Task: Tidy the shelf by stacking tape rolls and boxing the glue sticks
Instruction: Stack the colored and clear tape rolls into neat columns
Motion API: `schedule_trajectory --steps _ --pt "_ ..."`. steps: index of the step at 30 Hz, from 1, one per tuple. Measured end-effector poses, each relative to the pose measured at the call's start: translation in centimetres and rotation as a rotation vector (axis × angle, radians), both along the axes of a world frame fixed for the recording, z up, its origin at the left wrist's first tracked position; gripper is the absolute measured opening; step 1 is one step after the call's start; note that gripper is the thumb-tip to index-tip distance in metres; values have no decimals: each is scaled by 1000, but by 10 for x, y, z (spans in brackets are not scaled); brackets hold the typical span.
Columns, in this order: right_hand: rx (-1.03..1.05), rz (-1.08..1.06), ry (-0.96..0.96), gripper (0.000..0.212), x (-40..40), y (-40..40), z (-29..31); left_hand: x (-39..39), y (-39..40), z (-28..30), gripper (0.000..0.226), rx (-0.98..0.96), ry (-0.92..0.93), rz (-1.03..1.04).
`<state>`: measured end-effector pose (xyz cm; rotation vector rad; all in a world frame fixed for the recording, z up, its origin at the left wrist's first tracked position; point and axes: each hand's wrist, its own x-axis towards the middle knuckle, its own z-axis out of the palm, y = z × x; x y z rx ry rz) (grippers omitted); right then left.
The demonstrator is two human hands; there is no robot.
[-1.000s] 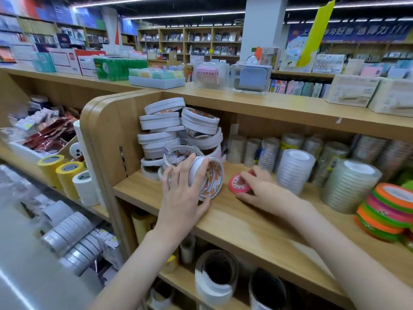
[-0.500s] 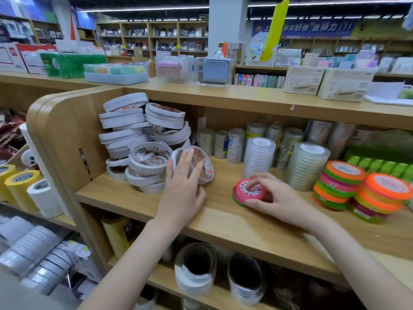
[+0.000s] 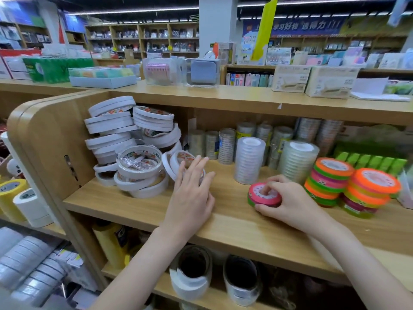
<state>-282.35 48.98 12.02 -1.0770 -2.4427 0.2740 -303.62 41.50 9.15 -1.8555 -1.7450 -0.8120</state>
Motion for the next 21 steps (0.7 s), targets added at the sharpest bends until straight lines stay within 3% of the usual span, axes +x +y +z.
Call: schedule_trajectory --steps 7,12,17,21 --pt "103 -97 220 32 52 -16 46 41 29 12 46 -18 -43 -165" --pt "95 -233 332 49 85 8 74 75 53 15 46 -65 -145 -278" --pt "-46 -247 178 43 102 39 69 101 66 19 51 -92 -218 -377" --pt "-27 -230 272 40 114 44 63 115 74 20 51 -104 -339 -448"
